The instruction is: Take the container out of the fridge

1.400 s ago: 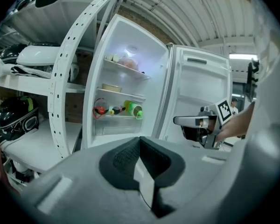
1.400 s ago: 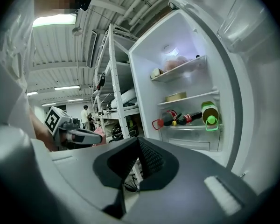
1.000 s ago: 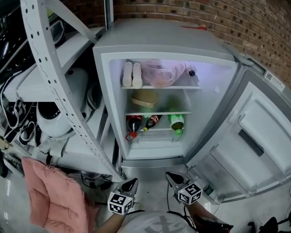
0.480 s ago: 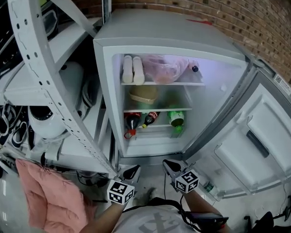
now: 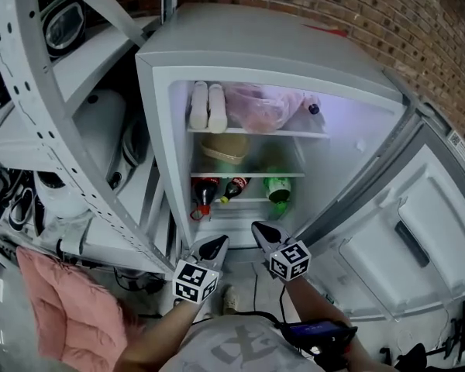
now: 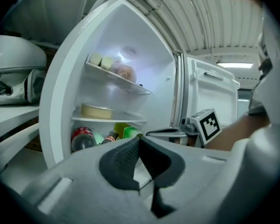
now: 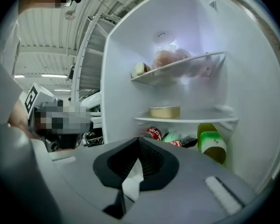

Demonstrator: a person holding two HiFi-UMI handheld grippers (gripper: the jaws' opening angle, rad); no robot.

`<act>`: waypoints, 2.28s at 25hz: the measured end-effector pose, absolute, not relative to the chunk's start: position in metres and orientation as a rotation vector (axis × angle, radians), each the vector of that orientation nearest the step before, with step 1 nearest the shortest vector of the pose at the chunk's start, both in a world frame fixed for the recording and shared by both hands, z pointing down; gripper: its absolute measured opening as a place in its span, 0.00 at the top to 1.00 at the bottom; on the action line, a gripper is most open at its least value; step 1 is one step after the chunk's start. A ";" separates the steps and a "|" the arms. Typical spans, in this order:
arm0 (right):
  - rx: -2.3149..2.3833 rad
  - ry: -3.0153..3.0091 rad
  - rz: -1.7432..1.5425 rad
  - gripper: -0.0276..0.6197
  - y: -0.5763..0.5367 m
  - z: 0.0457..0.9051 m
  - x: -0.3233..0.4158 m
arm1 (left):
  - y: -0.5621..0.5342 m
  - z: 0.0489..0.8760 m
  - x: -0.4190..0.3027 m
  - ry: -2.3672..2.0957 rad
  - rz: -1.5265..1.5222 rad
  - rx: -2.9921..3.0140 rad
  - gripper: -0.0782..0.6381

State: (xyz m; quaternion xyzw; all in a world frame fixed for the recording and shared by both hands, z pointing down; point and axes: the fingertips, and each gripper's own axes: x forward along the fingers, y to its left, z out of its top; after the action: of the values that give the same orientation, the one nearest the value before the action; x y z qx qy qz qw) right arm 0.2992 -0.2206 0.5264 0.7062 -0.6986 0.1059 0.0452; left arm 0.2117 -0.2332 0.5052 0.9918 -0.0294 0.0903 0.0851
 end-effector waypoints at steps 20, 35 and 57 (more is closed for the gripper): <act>2.451 -2.085 0.592 0.94 -0.347 0.447 0.448 | -0.303 0.476 0.299 -0.287 0.244 2.942 0.89; 2.434 -1.965 1.090 0.67 -0.406 0.474 0.457 | -0.312 0.469 0.302 -0.253 0.197 2.978 0.89; 2.350 -1.958 1.423 0.76 -0.409 0.486 0.444 | -0.310 0.465 0.290 -0.226 0.199 2.984 0.89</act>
State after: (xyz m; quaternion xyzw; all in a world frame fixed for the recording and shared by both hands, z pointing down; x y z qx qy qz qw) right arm 0.4439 -0.4088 0.4864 0.6919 -0.5764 0.4192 -0.1156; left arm 0.2898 -0.3101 0.4651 0.9924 -0.0751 0.0661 0.0714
